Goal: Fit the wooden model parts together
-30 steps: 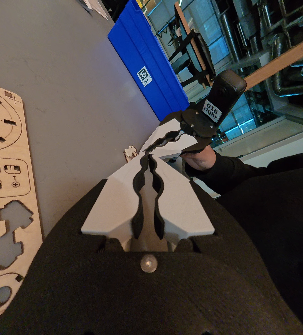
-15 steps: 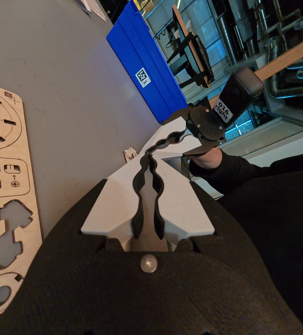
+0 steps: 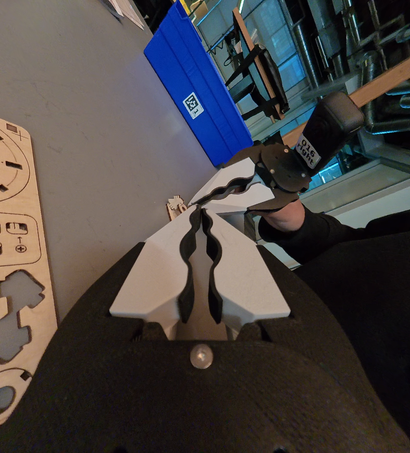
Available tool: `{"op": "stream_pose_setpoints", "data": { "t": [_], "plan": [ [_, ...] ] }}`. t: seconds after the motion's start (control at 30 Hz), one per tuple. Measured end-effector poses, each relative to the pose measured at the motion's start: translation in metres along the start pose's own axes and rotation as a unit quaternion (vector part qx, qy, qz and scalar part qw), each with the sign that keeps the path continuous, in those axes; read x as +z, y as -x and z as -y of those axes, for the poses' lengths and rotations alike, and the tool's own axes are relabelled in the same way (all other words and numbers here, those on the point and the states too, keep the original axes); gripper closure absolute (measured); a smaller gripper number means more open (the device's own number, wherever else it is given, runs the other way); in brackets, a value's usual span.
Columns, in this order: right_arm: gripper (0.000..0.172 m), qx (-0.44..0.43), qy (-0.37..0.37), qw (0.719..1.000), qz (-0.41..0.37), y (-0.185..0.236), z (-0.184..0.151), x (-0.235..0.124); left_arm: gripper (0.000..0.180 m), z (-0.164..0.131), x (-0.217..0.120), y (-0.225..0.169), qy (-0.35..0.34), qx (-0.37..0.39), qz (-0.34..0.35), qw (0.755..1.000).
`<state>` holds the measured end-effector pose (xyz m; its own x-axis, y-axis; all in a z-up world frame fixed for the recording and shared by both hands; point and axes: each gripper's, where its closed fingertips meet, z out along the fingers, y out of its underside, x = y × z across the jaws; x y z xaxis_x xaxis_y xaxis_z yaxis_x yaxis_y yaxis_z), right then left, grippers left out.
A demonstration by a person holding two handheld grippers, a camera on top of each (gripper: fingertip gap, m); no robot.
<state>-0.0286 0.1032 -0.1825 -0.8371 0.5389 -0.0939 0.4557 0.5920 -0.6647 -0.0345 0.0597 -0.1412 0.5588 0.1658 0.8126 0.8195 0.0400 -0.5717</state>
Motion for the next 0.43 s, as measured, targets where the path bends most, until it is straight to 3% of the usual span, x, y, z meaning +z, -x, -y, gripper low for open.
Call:
{"op": "stream_pose_setpoints", "data": {
  "t": [0.43],
  "plan": [
    [0.172,0.043,0.022,0.996,-0.073,0.0009,0.0001,-0.0013,0.180,0.0004,-0.0007,-0.0008,-0.002,-0.002,-0.004,1.000]
  ]
}}
